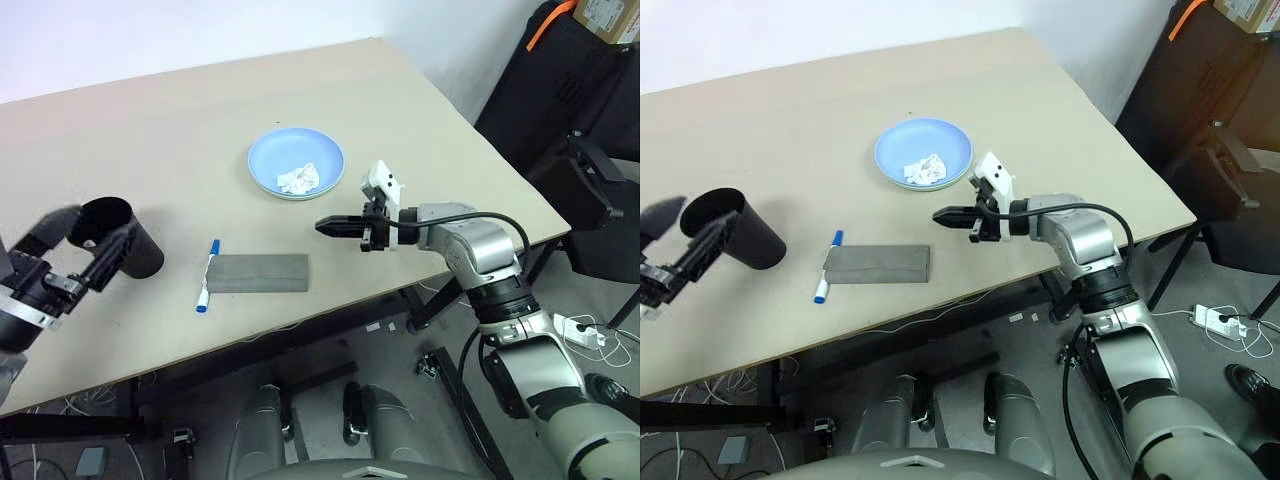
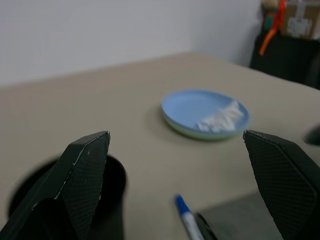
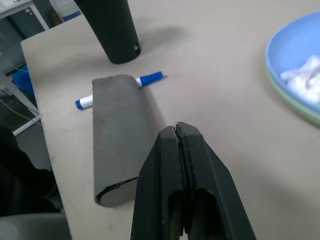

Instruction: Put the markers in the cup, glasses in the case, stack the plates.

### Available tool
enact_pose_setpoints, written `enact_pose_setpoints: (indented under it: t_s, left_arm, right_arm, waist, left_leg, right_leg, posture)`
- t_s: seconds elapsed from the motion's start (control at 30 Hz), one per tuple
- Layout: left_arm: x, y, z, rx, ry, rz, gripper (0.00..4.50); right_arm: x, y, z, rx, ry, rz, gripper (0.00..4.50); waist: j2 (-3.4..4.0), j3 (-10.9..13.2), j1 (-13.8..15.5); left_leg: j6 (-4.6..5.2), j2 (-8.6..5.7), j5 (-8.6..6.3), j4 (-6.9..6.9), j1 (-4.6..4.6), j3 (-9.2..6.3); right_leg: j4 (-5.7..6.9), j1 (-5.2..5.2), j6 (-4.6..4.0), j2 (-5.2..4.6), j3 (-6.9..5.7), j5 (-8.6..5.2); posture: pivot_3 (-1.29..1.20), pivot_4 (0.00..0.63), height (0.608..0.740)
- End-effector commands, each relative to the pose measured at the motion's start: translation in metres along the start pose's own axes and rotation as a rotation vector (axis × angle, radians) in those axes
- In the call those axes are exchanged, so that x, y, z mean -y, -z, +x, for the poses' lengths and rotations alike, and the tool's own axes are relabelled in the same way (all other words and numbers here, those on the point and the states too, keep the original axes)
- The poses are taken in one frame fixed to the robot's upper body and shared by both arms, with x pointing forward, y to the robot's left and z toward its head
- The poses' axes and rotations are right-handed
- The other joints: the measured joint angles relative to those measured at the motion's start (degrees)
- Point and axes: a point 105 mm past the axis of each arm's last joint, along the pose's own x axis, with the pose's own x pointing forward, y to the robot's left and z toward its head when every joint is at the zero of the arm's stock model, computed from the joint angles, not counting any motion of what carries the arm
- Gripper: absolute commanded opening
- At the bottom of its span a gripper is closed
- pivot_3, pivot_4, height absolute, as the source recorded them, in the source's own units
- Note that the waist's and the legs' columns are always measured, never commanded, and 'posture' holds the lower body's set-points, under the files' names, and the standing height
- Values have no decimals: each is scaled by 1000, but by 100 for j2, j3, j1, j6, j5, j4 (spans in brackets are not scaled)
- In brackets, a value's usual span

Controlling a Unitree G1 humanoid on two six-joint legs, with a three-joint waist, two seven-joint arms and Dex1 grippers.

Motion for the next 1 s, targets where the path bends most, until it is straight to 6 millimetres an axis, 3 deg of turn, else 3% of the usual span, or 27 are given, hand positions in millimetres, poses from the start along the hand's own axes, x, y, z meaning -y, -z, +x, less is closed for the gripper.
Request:
enact_pose_setpoints:
  t_s: [0.03,0.23,0.4,1.0]
  left_arm:
    - [12,-3,-5,-49,-5,25,4461]
    - [17,34,-5,-248,-63,50,4461]
    - [17,67,5,-401,-106,62,4461]
    - [19,123,63,-612,-103,57,4461]
  right_arm:
    - [3,-13,-5,25,3,-47,0]
    - [2,-12,-3,26,6,-60,0]
    - [2,-15,-4,30,14,-65,0]
    - [-5,-19,-10,35,39,-68,0]
  waist:
    - [1,0,5]
    - [9,-1,14]
    - [11,-2,23]
    - [38,-22,141]
  left_leg:
    - [0,0,0,0,0,0]
    - [0,57,0,-22,-7,30]
    - [-2,49,0,-42,-3,66]
    - [-2,1,0,-8,14,55]
  right_leg:
    - [-4,1,0,0,0,0]
    - [-51,38,0,27,-3,22]
    - [-54,-19,-5,34,8,20]
    - [1,-6,-26,1,7,38]
  posture:
    - [0,150,719]
    - [0,150,719]
    - [0,150,719]
    - [0,150,719]
